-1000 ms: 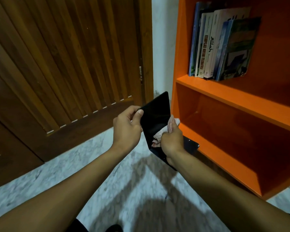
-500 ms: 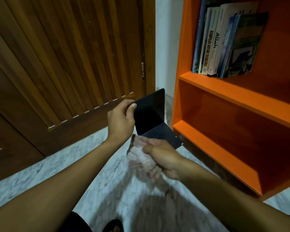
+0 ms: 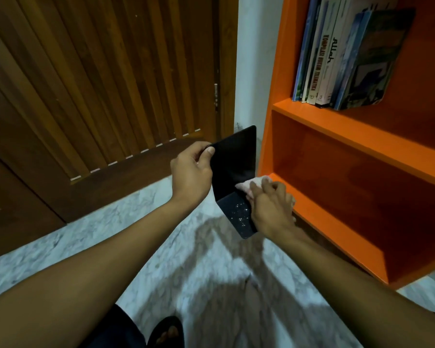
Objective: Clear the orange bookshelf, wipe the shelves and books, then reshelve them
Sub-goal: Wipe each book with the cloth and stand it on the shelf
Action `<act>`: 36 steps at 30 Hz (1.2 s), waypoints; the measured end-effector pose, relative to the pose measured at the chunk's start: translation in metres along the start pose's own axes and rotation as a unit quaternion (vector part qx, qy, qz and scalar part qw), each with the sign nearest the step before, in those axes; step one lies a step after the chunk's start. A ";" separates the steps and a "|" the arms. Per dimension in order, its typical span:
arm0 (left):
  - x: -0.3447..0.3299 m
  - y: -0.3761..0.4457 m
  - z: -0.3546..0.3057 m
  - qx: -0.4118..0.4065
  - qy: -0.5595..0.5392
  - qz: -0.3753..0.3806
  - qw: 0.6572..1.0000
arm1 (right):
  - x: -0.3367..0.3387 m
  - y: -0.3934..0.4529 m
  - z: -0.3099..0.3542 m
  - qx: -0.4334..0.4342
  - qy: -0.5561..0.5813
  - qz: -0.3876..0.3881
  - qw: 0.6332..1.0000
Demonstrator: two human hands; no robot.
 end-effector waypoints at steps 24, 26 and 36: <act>0.017 0.012 0.026 0.018 -0.027 0.010 0.999 | -0.093 -0.071 0.003 -0.053 0.384 0.221 0.895; 0.022 0.012 0.035 0.052 -0.063 0.020 0.996 | -0.095 -0.066 -0.033 -0.211 0.479 0.180 0.833; 0.025 0.011 0.041 0.125 -0.169 0.058 0.976 | -0.028 -0.041 -0.025 -0.230 0.669 0.124 0.695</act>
Point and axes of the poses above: each hand's wrist, its own y-axis towards the middle knuckle, its own x-axis out of the back of the hand, z = x × y, the point moved 9 cm from there along y, towards the middle knuckle, and after that the axes turned 7 degrees about y, right-handed, at the moved point
